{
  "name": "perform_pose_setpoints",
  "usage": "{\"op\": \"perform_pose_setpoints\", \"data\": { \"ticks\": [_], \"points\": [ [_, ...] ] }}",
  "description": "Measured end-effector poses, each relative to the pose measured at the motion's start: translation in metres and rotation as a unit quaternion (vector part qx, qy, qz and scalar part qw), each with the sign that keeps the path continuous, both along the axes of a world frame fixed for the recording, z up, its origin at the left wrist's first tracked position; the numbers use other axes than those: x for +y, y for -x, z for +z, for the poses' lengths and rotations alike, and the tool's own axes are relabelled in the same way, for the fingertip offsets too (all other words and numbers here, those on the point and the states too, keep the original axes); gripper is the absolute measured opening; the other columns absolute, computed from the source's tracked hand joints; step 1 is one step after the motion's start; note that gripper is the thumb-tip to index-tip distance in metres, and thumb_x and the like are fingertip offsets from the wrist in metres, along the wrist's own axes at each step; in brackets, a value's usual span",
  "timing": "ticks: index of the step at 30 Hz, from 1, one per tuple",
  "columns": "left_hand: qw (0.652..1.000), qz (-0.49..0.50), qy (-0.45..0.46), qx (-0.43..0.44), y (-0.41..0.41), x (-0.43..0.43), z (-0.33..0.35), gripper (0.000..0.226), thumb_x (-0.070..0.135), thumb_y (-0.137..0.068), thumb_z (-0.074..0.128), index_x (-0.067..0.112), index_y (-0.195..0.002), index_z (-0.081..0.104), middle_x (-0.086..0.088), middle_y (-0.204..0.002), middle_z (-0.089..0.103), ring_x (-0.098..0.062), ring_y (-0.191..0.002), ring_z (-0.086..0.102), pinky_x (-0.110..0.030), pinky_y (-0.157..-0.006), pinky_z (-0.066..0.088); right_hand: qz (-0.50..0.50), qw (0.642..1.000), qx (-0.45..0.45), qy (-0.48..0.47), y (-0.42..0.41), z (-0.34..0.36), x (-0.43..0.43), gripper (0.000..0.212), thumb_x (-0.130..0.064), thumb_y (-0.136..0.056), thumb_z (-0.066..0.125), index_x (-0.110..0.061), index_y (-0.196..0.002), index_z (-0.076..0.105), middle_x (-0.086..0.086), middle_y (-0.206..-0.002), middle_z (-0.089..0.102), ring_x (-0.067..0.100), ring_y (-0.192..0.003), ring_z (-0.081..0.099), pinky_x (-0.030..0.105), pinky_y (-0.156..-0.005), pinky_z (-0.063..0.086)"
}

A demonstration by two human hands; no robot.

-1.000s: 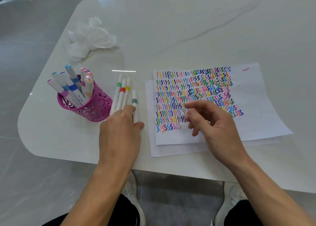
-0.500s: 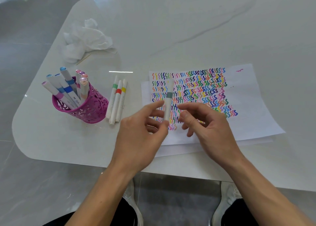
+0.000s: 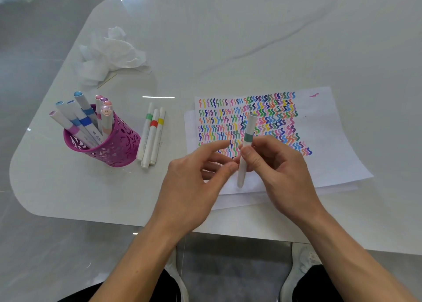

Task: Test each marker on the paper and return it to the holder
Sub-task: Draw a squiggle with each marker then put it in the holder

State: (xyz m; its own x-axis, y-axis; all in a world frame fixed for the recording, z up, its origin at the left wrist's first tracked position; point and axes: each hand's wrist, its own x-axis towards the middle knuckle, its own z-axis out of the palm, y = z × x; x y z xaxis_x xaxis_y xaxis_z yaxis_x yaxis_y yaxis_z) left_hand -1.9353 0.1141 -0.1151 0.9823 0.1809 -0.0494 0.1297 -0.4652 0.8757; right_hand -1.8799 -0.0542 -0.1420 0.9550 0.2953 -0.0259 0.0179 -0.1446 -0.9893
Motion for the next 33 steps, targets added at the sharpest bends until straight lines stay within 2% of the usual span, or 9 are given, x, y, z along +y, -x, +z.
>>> {"op": "perform_pose_setpoints", "data": {
  "ticks": [4, 7, 12, 16, 21, 23, 26, 30, 33],
  "points": [
    [0.998, 0.04, 0.034, -0.023, -0.003, 0.005, 0.001, 0.042, 0.032, -0.088, 0.072, 0.032, -0.129, 0.064, 0.018, -0.095, 0.073, -0.004, -0.085, 0.072, -0.029, -0.079, 0.06, 0.011, 0.997, -0.032, 0.062, 0.0, 0.0, -0.002, 0.014, -0.03, -0.099, 0.07, -0.024, -0.109, 0.078, -0.011, -0.088, 0.075, 0.011, -0.084, 0.072, 0.025, -0.077, 0.058],
    [0.998, 0.034, 0.041, -0.044, -0.004, 0.005, 0.003, 0.045, 0.023, -0.088, 0.075, 0.034, -0.13, 0.063, 0.02, -0.095, 0.072, -0.004, -0.085, 0.072, -0.02, -0.077, 0.057, 0.048, 0.985, -0.094, 0.138, -0.001, 0.001, -0.005, 0.015, -0.021, -0.098, 0.072, -0.021, -0.111, 0.08, -0.018, -0.088, 0.068, 0.005, -0.085, 0.065, 0.014, -0.073, 0.048],
    [0.996, -0.009, -0.074, -0.043, -0.002, 0.003, 0.004, 0.019, 0.029, -0.091, 0.07, 0.032, -0.11, 0.069, 0.02, -0.089, 0.068, -0.002, -0.081, 0.067, -0.014, -0.072, 0.053, 0.071, 0.956, -0.153, 0.239, -0.006, 0.005, -0.013, 0.016, -0.024, -0.094, 0.069, -0.017, -0.106, 0.078, -0.01, -0.09, 0.066, 0.007, -0.081, 0.064, 0.018, -0.073, 0.05],
    [0.987, -0.038, -0.153, -0.009, -0.002, 0.003, 0.003, 0.016, 0.037, -0.093, 0.063, 0.029, -0.106, 0.068, 0.017, -0.097, 0.066, -0.003, -0.085, 0.063, -0.016, -0.073, 0.053, 0.102, 0.945, -0.166, 0.262, -0.001, 0.003, -0.011, 0.013, -0.033, -0.095, 0.068, -0.021, -0.097, 0.072, -0.011, -0.08, 0.064, 0.003, -0.066, 0.055, 0.012, -0.063, 0.039],
    [0.974, -0.106, -0.198, 0.003, 0.0, 0.002, 0.004, 0.035, 0.036, -0.098, 0.049, 0.023, -0.123, 0.07, 0.008, -0.105, 0.067, -0.006, -0.09, 0.06, -0.014, -0.075, 0.046, 0.129, 0.927, -0.189, 0.297, 0.0, -0.001, -0.009, 0.045, -0.059, -0.095, 0.055, -0.019, -0.092, 0.076, -0.005, -0.076, 0.065, 0.01, -0.064, 0.055, 0.031, -0.059, 0.048],
    [0.975, -0.106, -0.197, 0.006, 0.0, 0.002, 0.004, 0.038, 0.038, -0.097, 0.046, 0.023, -0.119, 0.072, 0.008, -0.103, 0.066, -0.006, -0.086, 0.059, -0.01, -0.074, 0.042, 0.123, 0.927, -0.198, 0.294, 0.001, -0.002, -0.01, 0.044, -0.059, -0.096, 0.055, -0.02, -0.085, 0.072, -0.006, -0.07, 0.061, 0.011, -0.061, 0.053, 0.031, -0.055, 0.044],
    [0.979, -0.086, -0.183, -0.004, -0.001, 0.003, 0.004, 0.027, 0.031, -0.098, 0.053, 0.022, -0.113, 0.074, 0.01, -0.097, 0.068, -0.003, -0.077, 0.059, -0.006, -0.071, 0.041, 0.105, 0.924, -0.217, 0.296, 0.003, 0.0, -0.009, 0.044, -0.058, -0.099, 0.057, -0.023, -0.074, 0.065, -0.01, -0.062, 0.054, 0.008, -0.054, 0.046, 0.03, -0.05, 0.038],
    [0.986, -0.058, -0.154, -0.01, 0.001, 0.003, 0.0, 0.02, 0.025, -0.098, 0.059, 0.022, -0.107, 0.076, 0.013, -0.092, 0.069, 0.0, -0.073, 0.061, -0.007, -0.07, 0.045, 0.1, 0.924, -0.225, 0.294, 0.004, 0.002, -0.006, 0.045, -0.058, -0.098, 0.058, -0.026, -0.067, 0.051, -0.012, -0.056, 0.044, 0.004, -0.049, 0.04, 0.025, -0.048, 0.03],
    [0.988, -0.047, -0.147, -0.009, 0.001, 0.003, 0.0, 0.018, 0.022, -0.097, 0.061, 0.023, -0.106, 0.077, 0.015, -0.091, 0.069, 0.001, -0.072, 0.062, -0.005, -0.068, 0.044, 0.089, 0.919, -0.229, 0.307, 0.005, 0.002, -0.007, 0.055, -0.065, -0.096, 0.055, -0.022, -0.062, 0.047, -0.009, -0.051, 0.042, 0.009, -0.046, 0.038, 0.029, -0.046, 0.032]
  ]
}}
